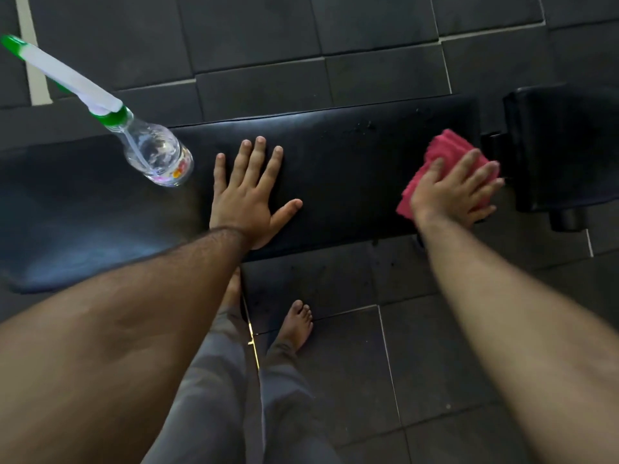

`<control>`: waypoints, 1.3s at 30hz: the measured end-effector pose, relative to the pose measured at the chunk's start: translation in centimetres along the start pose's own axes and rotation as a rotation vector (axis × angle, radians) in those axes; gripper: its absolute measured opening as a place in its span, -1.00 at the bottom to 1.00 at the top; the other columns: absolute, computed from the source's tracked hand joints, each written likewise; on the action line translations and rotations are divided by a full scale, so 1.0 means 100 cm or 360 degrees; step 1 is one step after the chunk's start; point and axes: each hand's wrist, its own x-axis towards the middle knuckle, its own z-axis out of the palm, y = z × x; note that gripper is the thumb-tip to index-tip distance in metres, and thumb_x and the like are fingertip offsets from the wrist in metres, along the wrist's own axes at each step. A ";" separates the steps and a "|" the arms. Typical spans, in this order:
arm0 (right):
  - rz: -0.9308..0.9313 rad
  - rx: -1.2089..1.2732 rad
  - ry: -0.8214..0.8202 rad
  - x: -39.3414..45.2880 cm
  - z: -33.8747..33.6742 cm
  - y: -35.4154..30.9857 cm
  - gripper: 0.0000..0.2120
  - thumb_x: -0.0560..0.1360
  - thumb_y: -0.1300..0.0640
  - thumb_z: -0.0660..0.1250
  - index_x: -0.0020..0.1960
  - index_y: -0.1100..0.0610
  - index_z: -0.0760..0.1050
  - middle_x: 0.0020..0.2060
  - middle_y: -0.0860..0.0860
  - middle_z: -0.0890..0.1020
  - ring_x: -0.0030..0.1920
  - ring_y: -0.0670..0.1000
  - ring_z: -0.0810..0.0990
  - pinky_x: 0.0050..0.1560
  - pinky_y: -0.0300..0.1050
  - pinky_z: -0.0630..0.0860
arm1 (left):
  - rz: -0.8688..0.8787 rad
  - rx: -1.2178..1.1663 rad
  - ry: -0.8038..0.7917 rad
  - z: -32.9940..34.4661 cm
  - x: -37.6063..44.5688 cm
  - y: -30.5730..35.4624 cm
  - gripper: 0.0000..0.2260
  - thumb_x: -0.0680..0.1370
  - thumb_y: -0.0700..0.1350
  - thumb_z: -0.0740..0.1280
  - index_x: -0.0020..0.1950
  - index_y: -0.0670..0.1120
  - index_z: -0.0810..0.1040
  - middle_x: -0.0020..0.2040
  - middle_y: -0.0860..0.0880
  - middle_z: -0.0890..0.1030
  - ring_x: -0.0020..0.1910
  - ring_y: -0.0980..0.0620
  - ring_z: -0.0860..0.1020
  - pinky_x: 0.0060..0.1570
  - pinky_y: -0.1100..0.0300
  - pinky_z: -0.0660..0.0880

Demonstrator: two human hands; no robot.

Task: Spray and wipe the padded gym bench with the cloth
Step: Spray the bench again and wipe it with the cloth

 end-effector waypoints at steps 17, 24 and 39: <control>-0.0036 0.0073 -0.0055 -0.052 0.013 0.004 -0.29 0.71 -0.27 0.08 0.75 -0.04 -0.05 0.74 0.14 -0.08 0.70 0.37 -0.16 0.64 0.40 -0.11 | 0.0011 0.0018 0.0046 0.007 0.000 -0.002 -0.12 0.62 0.48 0.13 0.82 0.06 0.02 0.83 -0.09 0.03 0.80 -0.17 0.00 0.70 -0.31 -0.19; 0.0009 -0.0011 -0.0152 0.081 -0.016 -0.047 -0.28 0.63 -0.35 -0.11 0.74 -0.15 -0.08 0.73 0.06 0.10 0.66 0.28 0.19 0.60 0.35 0.10 | 0.0017 0.0032 0.0039 0.009 0.001 -0.002 -0.11 0.62 0.48 0.15 0.83 0.07 0.01 0.83 -0.10 0.02 0.80 -0.17 -0.02 0.70 -0.31 -0.19; -0.0390 -0.0107 -0.0055 0.005 -0.001 -0.038 -0.31 0.69 -0.26 0.02 0.75 -0.06 -0.02 0.75 0.11 -0.02 0.72 0.29 -0.06 0.66 0.33 -0.08 | -0.0001 0.0040 -0.0011 0.006 -0.001 -0.001 -0.11 0.61 0.47 0.14 0.83 0.05 0.02 0.82 -0.11 0.02 0.80 -0.19 -0.01 0.71 -0.37 -0.13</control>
